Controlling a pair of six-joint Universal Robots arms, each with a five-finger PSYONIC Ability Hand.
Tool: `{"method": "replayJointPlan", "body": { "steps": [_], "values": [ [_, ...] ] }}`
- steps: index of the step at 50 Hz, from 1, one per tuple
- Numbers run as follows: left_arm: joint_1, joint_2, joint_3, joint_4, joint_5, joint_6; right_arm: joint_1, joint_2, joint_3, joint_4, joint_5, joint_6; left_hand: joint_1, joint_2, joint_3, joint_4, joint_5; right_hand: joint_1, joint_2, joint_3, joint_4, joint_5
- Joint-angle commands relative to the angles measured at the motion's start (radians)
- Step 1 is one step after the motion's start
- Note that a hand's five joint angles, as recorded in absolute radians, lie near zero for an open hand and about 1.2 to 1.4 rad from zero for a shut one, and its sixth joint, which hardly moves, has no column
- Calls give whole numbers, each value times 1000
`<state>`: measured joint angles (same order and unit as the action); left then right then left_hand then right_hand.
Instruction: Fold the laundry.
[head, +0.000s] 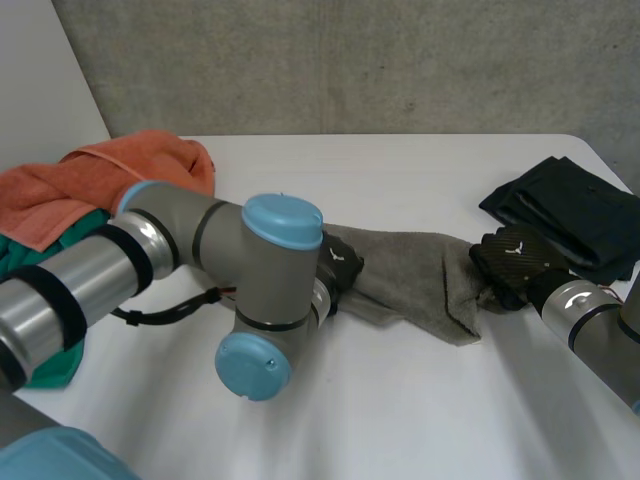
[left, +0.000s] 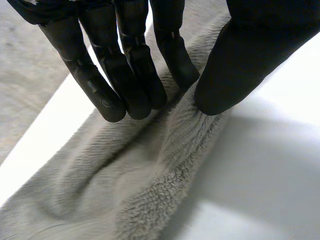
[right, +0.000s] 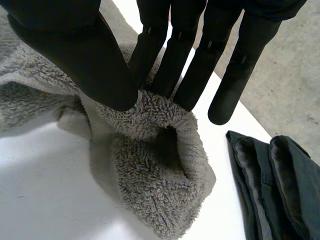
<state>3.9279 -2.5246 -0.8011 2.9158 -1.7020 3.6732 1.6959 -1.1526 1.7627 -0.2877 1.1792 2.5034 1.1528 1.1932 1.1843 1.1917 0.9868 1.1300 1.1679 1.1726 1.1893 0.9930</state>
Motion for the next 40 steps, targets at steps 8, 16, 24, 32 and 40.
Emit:
{"method": "replayJointPlan", "body": {
  "steps": [8, 16, 24, 32, 40],
  "values": [
    [163, 495, -277, 8, 51, -48, -125, -159, -132, 290, 7, 115, 243, 203, 212, 205, 235, 266, 228, 224, 207, 229],
    [310, 529, -326, -26, 194, -35, -153, -136, -253, 657, -104, 95, 243, 203, 212, 205, 235, 266, 228, 224, 207, 229],
    [363, 328, -255, -38, 142, 17, -91, 25, -318, 608, -11, 75, 243, 203, 212, 205, 235, 266, 228, 224, 207, 229],
    [343, 193, -86, -30, 124, 5, -59, 112, -358, 422, 74, 121, 243, 203, 212, 205, 235, 266, 228, 224, 207, 229],
    [323, 191, -53, -55, 110, 27, -50, 74, -342, 435, 117, 179, -558, -598, -589, -596, -566, -638, -676, -681, -697, -676]
  ]
}}
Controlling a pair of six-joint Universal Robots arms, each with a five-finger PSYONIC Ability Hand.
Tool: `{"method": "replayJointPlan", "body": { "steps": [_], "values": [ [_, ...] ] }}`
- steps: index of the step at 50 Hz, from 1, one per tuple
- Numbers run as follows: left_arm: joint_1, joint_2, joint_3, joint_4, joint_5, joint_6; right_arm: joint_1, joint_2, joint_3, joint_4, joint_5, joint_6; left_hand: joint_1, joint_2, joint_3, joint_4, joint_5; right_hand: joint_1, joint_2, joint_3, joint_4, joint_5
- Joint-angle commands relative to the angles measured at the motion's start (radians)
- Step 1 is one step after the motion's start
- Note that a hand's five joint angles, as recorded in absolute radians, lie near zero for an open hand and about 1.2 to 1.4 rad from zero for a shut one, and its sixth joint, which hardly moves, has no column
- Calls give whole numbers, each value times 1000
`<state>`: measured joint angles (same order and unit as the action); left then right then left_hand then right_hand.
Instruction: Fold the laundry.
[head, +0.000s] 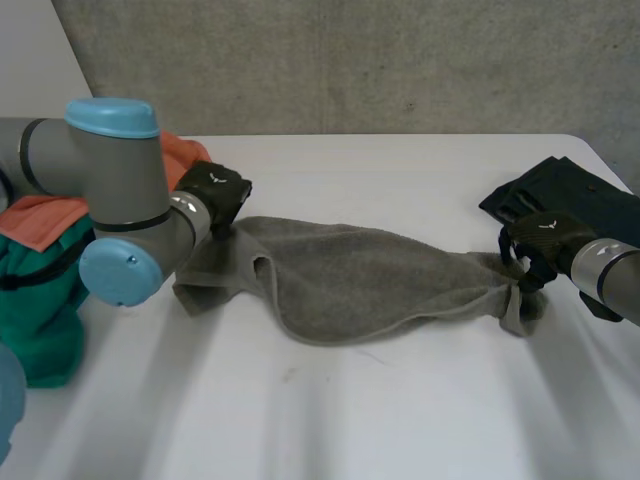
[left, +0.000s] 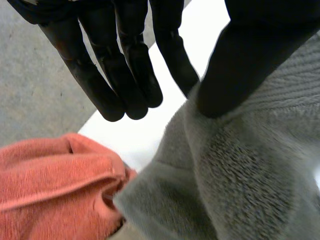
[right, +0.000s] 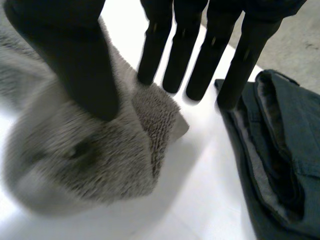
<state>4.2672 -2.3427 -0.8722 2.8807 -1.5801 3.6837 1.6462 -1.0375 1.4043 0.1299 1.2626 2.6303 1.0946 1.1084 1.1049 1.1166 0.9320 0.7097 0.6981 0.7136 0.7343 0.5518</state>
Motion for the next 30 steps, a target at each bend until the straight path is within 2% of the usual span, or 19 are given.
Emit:
{"method": "replayJointPlan", "body": {
  "steps": [1, 5, 9, 15, 20, 25, 30],
  "values": [
    [-14, 19, 9, -21, -20, 21, -6, -58, 24, 29, 41, 69, -505, -519, -516, -527, -517, -236, -224, -239, -260, -252],
    [0, 124, -68, -2, -60, 18, -34, -136, 70, 46, 50, 158, -654, -668, -665, -677, -666, -253, -242, -257, -278, -270],
    [-1, 239, -161, 43, -64, -11, -52, -212, 113, 80, 73, 258, -784, -798, -794, -806, -796, -315, -303, -319, -339, -331],
    [-38, 321, -272, 60, -54, -70, -51, -271, 162, 210, 136, 346, -837, -851, -847, -859, -849, -403, -391, -407, -428, -420],
    [-113, 298, -320, 78, -51, -116, -16, -285, 251, 231, 175, 398, -852, -866, -862, -874, -864, -400, -389, -404, -425, -417],
    [-170, 169, -278, 170, -87, -128, 38, -282, 346, 88, 210, 395, -817, -830, -827, -839, -829, -365, -353, -369, -390, -382],
    [-184, 63, -194, 178, -143, -114, 60, -262, 401, -10, 233, 390, -770, -784, -780, -792, -782, -303, -292, -307, -328, -320]
  ]
}}
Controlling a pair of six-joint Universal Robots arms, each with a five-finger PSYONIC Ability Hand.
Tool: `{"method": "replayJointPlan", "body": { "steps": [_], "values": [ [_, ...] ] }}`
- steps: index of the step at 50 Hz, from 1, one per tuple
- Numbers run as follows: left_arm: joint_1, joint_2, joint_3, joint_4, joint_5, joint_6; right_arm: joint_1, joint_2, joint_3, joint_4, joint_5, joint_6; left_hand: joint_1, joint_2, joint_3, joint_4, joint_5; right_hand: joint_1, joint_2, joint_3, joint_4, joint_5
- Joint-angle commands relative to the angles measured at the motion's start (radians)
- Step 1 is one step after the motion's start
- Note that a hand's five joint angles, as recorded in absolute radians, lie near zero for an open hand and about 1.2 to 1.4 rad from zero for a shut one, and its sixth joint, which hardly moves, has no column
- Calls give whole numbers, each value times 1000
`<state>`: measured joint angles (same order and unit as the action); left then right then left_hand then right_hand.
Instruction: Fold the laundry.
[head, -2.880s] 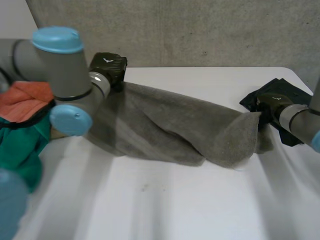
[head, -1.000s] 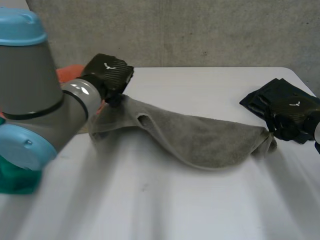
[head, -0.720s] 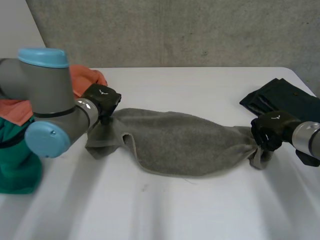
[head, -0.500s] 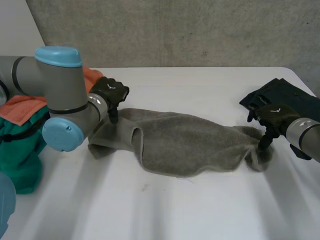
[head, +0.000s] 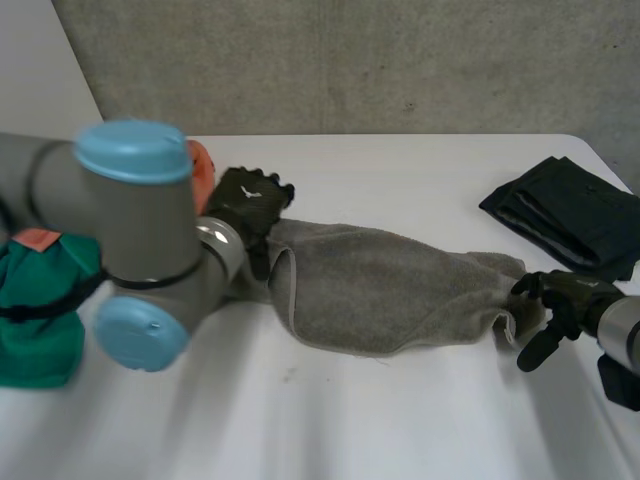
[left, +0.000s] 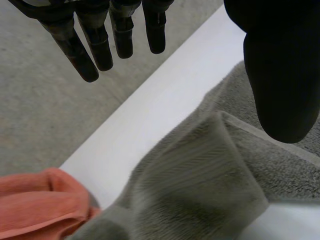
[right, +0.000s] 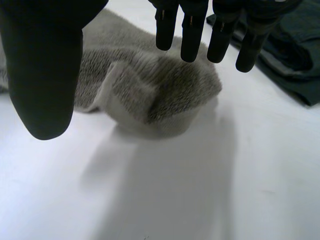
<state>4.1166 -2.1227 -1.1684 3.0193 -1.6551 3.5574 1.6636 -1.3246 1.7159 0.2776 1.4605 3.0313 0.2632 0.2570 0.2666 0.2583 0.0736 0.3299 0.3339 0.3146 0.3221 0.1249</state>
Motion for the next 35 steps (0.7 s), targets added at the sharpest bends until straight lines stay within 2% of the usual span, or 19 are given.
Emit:
{"method": "replayJointPlan", "body": {
  "steps": [1, 12, 16, 17, 20, 21, 24, 25, 28, 32, 34, 35],
  "values": [
    [-33, -170, 114, 36, -74, 14, 47, 30, 96, -170, 38, -9, 76, 83, 73, 81, 91, 82, 78, 98, 90, 113],
    [-22, -295, 262, -23, -92, 20, 100, 107, 125, -359, 110, -8, 270, 276, 267, 275, 285, 358, 354, 373, 366, 389],
    [-18, -295, 266, -33, -120, 21, 107, 125, 122, -400, 123, -8, 449, 455, 445, 454, 464, 478, 474, 494, 486, 509],
    [-16, -290, 260, -33, -127, 24, 107, 128, 122, -406, 124, -9, 554, 560, 551, 559, 569, 537, 533, 552, 545, 567],
    [-12, -275, 243, -30, -135, 38, 102, 137, 114, -432, 126, -8, 698, 705, 695, 703, 714, 868, 864, 884, 876, 899],
    [-6, -260, 225, -30, -137, 52, 96, 134, 113, -445, 127, -14, 769, 775, 765, 774, 784, 1064, 1060, 1080, 1072, 1095],
    [5, -226, 190, -26, -134, 70, 79, 127, 110, -460, 129, -14, 1027, 1033, 1023, 1032, 1042, 1066, 1062, 1082, 1074, 1097],
    [16, -198, 161, -19, -131, 80, 67, 119, 106, -463, 121, -14, 1132, 1138, 1129, 1137, 1147, 1066, 1062, 1082, 1074, 1097],
    [34, -151, 112, 3, -118, 89, 44, 107, 96, -463, 107, -15, 1133, 1139, 1130, 1138, 1148, 1066, 1062, 1082, 1074, 1097],
    [70, -63, 23, 13, -80, 110, 10, 74, 64, -422, 29, -71, 1133, 1139, 1130, 1138, 1148, 1066, 1062, 1082, 1074, 1097],
    [86, -2, -37, 7, -46, 124, -14, 39, 39, -321, -40, -173, 1133, 1139, 1130, 1138, 1148, 1066, 1062, 1082, 1074, 1097],
    [97, 30, -74, 3, -16, 141, -39, 19, 15, -217, -87, -271, 1133, 1139, 1130, 1138, 1148, 1066, 1062, 1082, 1074, 1097]
  ]
}}
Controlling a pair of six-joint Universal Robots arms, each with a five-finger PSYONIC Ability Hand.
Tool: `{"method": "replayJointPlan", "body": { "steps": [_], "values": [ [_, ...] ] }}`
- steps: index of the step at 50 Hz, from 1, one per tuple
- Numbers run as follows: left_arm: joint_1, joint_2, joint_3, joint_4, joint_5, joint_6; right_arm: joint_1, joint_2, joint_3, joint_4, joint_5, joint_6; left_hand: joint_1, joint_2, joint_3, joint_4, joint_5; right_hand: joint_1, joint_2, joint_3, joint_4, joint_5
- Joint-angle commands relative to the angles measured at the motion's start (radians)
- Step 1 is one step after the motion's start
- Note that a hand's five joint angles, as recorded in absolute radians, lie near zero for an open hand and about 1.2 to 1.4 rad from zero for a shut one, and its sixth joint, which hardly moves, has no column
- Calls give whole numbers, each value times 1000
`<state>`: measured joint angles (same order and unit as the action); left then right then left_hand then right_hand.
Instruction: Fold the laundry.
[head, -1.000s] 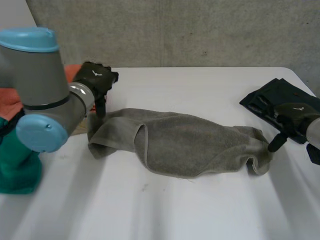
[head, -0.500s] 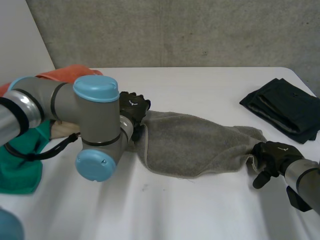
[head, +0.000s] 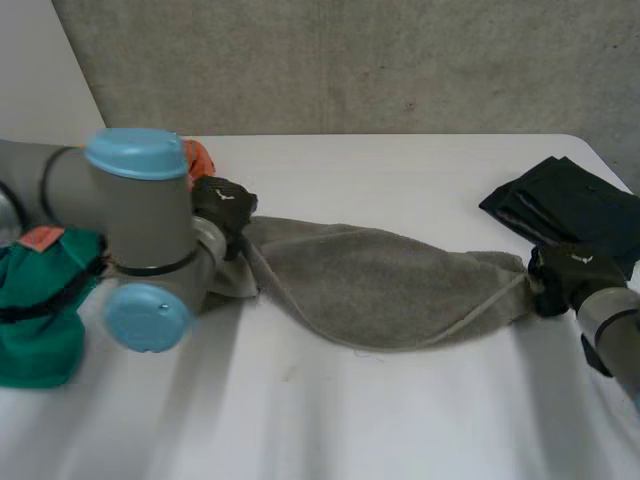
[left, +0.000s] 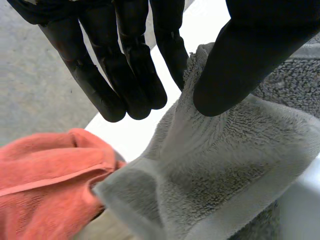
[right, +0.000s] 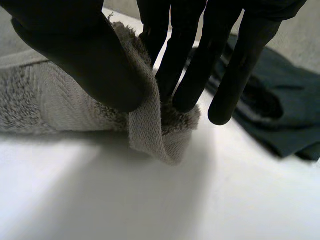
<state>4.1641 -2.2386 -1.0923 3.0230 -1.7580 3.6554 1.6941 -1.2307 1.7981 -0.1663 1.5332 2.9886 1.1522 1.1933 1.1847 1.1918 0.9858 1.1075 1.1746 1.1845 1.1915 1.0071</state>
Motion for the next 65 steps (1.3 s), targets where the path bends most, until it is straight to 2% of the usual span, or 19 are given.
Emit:
{"method": "replayJointPlan", "body": {
  "steps": [1, 3, 7, 9, 12, 16, 19, 22, 24, 28, 30, 34, 38, 41, 45, 49, 54, 60, 65],
  "values": [
    [56, 158, -167, -4, 101, 52, -77, -81, -78, 266, -174, -267, 244, 203, 212, 204, 236, 289, 222, 212, 205, 215],
    [76, 175, -205, -13, 142, 95, -97, -79, -112, 388, -208, -398, 244, 203, 212, 204, 236, 289, 222, 212, 205, 215],
    [105, 154, -235, -12, 167, 176, -106, -38, -190, 554, -226, -579, 244, 203, 212, 204, 236, 289, 222, 212, 205, 215],
    [120, 129, -227, 2, 169, 207, -105, -12, -221, 590, -226, -588, 244, 203, 212, 204, 236, 289, 222, 212, 205, 215],
    [151, 71, -151, 77, 163, 252, -74, 59, -311, 552, -225, -524, 244, 203, 212, 204, 236, 289, 222, 212, 205, 215],
    [168, 39, 32, 203, 158, 264, -48, 115, -462, 377, -196, -374, 244, 203, 212, 204, 236, 289, 222, 212, 205, 215],
    [175, 62, 196, 302, 178, 230, -40, 119, -580, 153, -157, -242, 244, 203, 212, 204, 236, 289, 222, 212, 205, 215],
    [182, 105, 380, 430, 212, 143, -39, 97, -678, -159, -76, -96, 244, 203, 212, 204, 236, 289, 222, 212, 205, 215],
    [192, 122, 455, 488, 215, 67, -33, 86, -704, -285, -35, -54, 244, 203, 212, 204, 236, 289, 222, 212, 205, 215],
    [221, 126, 524, 496, 212, -18, -30, 76, -712, -423, -7, -36, 244, 203, 212, 204, 236, 289, 222, 212, 205, 215],
    [234, 126, 531, 473, 212, -35, -30, 73, -712, -409, -13, -36, 244, 203, 212, 204, 236, 289, 222, 212, 205, 215],
    [258, 148, 464, 390, 218, -57, -40, 63, -683, -320, -53, -31, 244, 203, 212, 204, 236, 289, 222, 212, 205, 215],
    [281, 216, 237, 327, 250, -77, -68, 40, -605, -233, -110, -4, 244, 203, 212, 204, 236, 289, 222, 212, 205, 215],
    [287, 258, 93, 316, 285, -80, -90, 14, -511, -164, -160, 13, 244, 203, 212, 204, 236, 289, 222, 212, 205, 215],
    [297, 301, -205, 326, 365, -67, -122, -16, -376, -96, -221, 10, 244, 203, 212, 204, 236, 289, 222, 212, 205, 215],
    [297, 280, -383, 371, 408, -29, -146, -12, -219, -64, -297, -28, 244, 203, 212, 204, 236, 289, 222, 212, 205, 215],
    [297, 186, -454, 434, 402, 49, -154, 43, -117, -49, -332, -109, 244, 203, 212, 204, 236, 289, 222, 212, 205, 215],
    [292, 82, -433, 421, 351, 132, -175, 97, -101, 7, -297, -183, 244, 203, 212, 204, 236, 289, 222, 212, 205, 215],
    [281, 34, -385, 364, 316, 152, -198, 96, -118, 63, -278, -175, -160, -201, -192, -199, -168, 289, 222, 212, 205, 215]
  ]
}}
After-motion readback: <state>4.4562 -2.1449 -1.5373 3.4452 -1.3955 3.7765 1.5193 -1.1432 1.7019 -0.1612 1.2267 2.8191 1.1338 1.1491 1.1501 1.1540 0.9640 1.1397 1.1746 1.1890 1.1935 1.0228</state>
